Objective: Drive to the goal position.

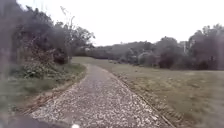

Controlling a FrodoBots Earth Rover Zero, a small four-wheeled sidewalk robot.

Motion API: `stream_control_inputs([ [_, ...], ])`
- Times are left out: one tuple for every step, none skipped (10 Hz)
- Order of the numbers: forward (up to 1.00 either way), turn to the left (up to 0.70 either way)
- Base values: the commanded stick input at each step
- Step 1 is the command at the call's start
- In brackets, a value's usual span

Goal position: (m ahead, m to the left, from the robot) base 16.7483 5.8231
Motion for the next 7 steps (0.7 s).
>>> stream_control_inputs([
  [0.7,0.0],
  [0.7,0.0],
  [0.7,0.0],
  [0.7,0.0],
  [0.7,0.0],
  [0.7,0.0],
  [0.7,0.0],
])
